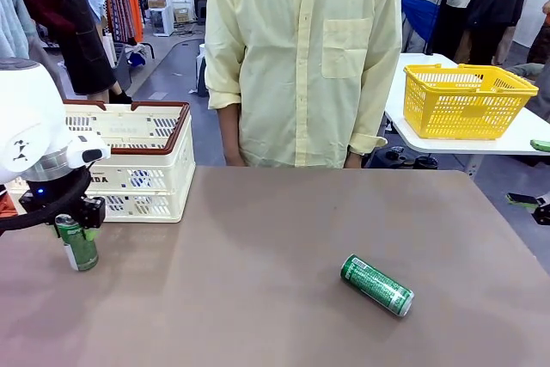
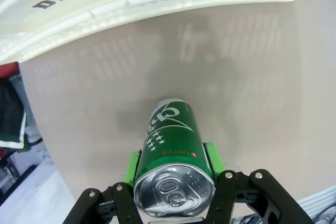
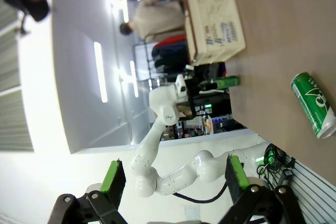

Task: Place the drinks into the Shopping basket.
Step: Pick up one drink and place it into the Shopping basket.

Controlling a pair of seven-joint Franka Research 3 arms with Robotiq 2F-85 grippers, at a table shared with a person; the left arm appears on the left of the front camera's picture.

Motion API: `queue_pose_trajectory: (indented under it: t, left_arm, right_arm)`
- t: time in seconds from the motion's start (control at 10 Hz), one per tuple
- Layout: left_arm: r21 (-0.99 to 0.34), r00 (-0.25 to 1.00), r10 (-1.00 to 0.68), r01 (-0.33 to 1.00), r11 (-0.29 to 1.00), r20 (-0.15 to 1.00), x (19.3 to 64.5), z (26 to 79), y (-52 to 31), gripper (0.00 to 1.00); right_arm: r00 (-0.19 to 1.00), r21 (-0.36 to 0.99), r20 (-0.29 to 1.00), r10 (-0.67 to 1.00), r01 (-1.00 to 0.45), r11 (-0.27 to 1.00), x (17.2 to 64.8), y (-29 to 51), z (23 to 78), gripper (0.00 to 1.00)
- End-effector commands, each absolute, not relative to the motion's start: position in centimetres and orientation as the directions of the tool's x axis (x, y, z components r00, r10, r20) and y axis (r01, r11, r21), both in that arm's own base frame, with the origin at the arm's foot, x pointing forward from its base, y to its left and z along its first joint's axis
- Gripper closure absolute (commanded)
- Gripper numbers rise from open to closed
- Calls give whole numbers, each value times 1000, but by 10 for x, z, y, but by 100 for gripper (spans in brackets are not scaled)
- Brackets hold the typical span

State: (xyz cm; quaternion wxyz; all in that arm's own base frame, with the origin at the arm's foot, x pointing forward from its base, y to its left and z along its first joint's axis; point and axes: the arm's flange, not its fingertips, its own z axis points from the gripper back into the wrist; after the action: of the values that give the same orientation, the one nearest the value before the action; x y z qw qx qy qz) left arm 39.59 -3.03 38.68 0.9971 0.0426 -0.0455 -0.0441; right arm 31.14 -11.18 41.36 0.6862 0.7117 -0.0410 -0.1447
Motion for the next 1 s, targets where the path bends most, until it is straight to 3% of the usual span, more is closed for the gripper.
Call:
queue_pose_trajectory:
  t: [0.0, 0.3, 0.6, 0.8, 0.9]
  left_arm:
    - [108, 990, -100, 89, 990, 102, 357, 369, -26, 100]
    - [99, 989, -89, 78, 992, 117, 353, 384, -21, 100]
    - [74, 958, -123, 108, 991, 261, 343, 527, 5, 100]
    - [4, 923, -169, 179, 984, 346, 366, 605, 17, 100]
    - [-5, 920, -117, 129, 992, 374, 385, 631, 31, 100]
  right_arm:
    - [954, 988, -154, -257, 139, -73, 312, -112, 419, 0]
    - [954, 988, -154, -257, 139, -73, 312, -112, 419, 0]
    - [954, 988, -154, -257, 139, -73, 312, -112, 419, 0]
    - [954, 988, -154, -257, 139, -73, 312, -112, 419, 0]
    - [954, 988, -154, -257, 139, -73, 312, -112, 419, 0]
